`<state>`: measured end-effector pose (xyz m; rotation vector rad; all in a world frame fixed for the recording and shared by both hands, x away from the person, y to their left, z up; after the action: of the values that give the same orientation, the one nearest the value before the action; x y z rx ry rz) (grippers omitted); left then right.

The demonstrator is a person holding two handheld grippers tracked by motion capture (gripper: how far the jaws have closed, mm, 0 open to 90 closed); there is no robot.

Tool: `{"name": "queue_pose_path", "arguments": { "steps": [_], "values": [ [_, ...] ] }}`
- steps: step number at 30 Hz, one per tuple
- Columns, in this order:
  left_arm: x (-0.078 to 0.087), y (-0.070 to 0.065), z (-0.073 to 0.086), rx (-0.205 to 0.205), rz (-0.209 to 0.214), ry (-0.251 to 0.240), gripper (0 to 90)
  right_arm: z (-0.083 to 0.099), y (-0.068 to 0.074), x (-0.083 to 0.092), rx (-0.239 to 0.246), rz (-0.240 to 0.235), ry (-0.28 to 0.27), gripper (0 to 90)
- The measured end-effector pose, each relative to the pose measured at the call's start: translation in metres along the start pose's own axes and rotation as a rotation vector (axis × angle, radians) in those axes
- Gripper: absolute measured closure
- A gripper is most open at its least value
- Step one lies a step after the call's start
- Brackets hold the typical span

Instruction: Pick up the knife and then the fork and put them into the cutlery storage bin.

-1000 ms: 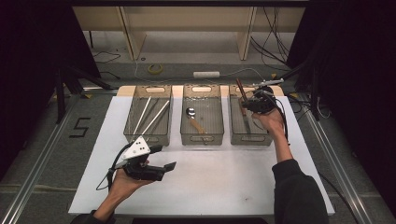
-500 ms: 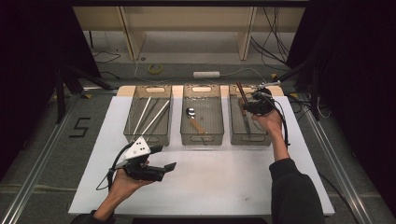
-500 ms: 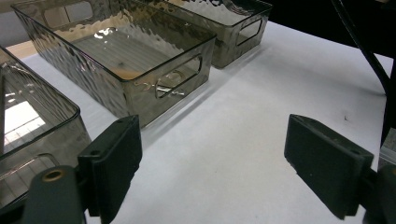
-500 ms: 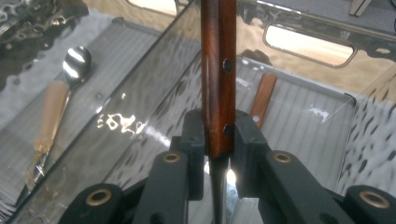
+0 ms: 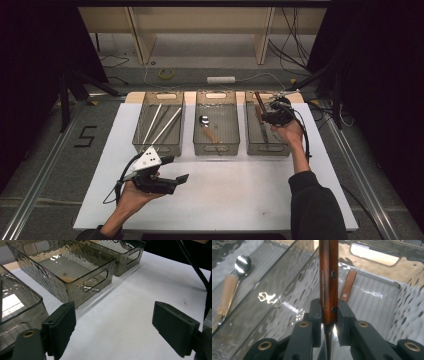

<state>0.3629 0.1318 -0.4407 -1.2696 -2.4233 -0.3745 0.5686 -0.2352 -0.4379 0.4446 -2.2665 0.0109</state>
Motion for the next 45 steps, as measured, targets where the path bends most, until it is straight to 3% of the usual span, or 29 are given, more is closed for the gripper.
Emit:
{"name": "queue_pose_path", "arguments": {
  "steps": [14,24,32,40,45],
  "values": [
    [0.0,0.0,0.0,-0.001,0.0,0.001,18.8,0.008,-0.001,-0.007,0.008,0.012,0.034,77.3],
    [0.0,0.0,0.0,-0.003,0.0,0.003,18.8,0.013,-0.002,-0.012,0.006,0.03,0.087,75.9],
    [0.0,0.0,0.0,0.001,-0.002,0.001,18.8,0.007,0.001,-0.003,-0.012,0.002,0.059,65.5],
    [0.0,0.0,0.0,0.002,-0.003,0.001,18.8,0.006,0.007,0.008,-0.022,-0.058,0.023,59.3],
    [0.0,0.0,0.0,0.003,-0.002,0.002,18.7,0.005,0.02,0.019,-0.012,-0.103,-0.011,52.0]
  ]
}}
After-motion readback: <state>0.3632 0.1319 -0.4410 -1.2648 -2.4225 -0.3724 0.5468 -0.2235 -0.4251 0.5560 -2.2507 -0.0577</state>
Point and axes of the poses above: each handheld gripper's, and its own axes: x roughly backward along the jaws, z roughly out of its underside, y roughly to its left, the point moved 4 cm from there along -x, roughly forward along the jaws, and after that the axes turned 10 degrees about -x, right-handed, at the moved point
